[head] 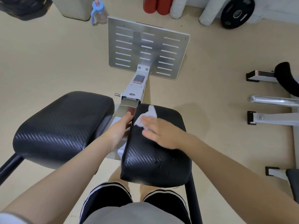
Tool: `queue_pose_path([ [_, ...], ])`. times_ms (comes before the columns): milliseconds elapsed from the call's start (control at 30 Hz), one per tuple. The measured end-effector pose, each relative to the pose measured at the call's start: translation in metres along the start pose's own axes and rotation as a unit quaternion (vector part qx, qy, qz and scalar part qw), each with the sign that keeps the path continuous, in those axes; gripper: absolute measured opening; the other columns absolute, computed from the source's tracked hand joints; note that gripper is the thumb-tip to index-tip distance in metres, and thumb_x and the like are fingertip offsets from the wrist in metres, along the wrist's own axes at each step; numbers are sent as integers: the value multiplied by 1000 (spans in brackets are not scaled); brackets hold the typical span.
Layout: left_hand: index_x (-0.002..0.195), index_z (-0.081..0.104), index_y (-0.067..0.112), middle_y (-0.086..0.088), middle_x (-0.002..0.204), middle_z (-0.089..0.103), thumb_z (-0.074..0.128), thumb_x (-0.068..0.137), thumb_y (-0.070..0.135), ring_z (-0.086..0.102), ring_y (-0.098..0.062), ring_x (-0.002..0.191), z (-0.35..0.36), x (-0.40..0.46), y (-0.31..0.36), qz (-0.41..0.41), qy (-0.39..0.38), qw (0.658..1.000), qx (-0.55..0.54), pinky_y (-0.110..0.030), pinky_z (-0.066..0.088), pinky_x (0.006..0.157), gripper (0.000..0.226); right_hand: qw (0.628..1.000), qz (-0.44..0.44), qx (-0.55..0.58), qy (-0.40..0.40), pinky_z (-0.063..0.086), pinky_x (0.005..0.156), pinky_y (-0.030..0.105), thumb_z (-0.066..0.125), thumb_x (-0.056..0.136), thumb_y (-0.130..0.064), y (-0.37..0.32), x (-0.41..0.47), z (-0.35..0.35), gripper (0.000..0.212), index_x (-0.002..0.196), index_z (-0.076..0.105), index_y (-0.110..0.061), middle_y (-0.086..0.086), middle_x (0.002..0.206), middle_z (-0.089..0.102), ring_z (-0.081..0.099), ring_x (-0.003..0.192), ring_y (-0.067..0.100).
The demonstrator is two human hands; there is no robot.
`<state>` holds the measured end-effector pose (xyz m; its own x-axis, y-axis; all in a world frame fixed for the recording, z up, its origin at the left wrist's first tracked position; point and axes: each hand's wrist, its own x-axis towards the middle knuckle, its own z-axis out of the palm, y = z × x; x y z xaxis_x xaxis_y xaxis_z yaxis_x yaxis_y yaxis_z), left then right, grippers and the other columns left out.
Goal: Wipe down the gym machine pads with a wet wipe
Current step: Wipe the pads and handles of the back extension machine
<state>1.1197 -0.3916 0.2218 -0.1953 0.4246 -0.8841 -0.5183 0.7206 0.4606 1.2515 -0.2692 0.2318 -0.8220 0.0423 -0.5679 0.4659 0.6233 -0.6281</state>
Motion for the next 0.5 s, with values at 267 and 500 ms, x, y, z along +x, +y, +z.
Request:
queue_pose_path([
  [267, 80, 60, 31, 14, 92, 64, 37, 97, 38, 54, 3, 77, 21, -10, 5, 5, 75, 997, 20, -23, 39, 75, 30, 993, 58, 101, -2, 19, 115, 38, 27, 100, -41, 44, 17, -8, 45, 136, 40, -18, 0, 149, 31, 31, 135, 20],
  [500, 138, 39, 28, 17, 106, 46, 42, 97, 26, 49, 2, 84, 34, -47, 10, 56, 79, 986, 137, -17, 35, 77, 42, 997, -70, 20, -9, 0, 110, 13, 34, 99, -37, 8, -73, 7, 59, 150, 11, -16, -3, 158, 9, 6, 144, 7],
])
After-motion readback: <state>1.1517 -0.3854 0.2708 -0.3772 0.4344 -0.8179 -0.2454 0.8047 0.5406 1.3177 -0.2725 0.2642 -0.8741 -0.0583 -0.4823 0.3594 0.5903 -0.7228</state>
